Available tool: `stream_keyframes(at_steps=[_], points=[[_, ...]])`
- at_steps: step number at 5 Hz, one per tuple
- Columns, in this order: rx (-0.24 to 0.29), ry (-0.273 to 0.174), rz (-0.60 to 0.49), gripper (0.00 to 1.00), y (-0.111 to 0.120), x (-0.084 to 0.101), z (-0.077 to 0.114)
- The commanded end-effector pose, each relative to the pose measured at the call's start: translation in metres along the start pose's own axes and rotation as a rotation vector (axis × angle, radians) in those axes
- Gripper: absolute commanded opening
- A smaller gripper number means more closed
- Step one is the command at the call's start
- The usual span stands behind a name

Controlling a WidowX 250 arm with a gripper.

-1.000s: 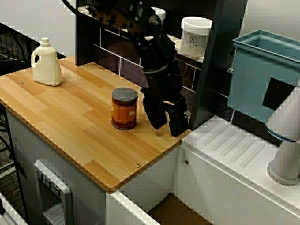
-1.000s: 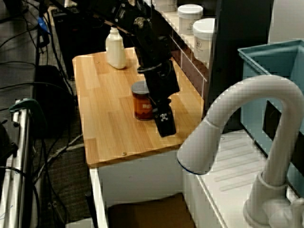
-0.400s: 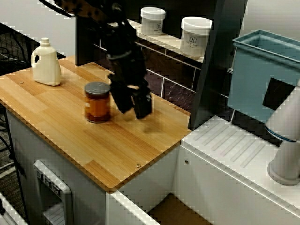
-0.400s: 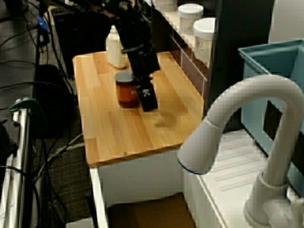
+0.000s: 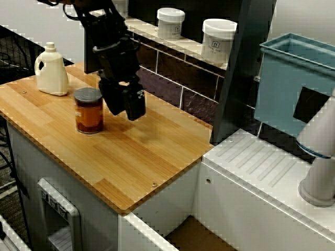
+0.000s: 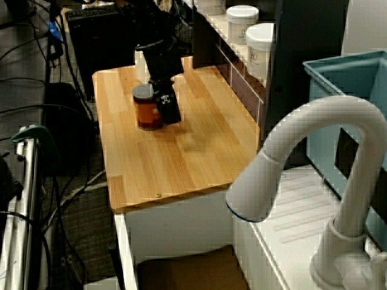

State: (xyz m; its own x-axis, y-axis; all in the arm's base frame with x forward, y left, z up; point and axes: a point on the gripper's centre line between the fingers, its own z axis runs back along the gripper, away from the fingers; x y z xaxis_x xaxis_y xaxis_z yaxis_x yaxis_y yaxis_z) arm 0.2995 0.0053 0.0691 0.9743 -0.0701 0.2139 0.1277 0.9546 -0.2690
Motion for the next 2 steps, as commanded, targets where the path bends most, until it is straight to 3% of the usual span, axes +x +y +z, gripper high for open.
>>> stream_keyframes(at_steps=[1, 2], points=[[0.049, -0.034, -0.03, 1.0, 0.026, -0.002, 0.033], [0.05, -0.005, -0.01, 1.0, 0.041, -0.01, 0.035]])
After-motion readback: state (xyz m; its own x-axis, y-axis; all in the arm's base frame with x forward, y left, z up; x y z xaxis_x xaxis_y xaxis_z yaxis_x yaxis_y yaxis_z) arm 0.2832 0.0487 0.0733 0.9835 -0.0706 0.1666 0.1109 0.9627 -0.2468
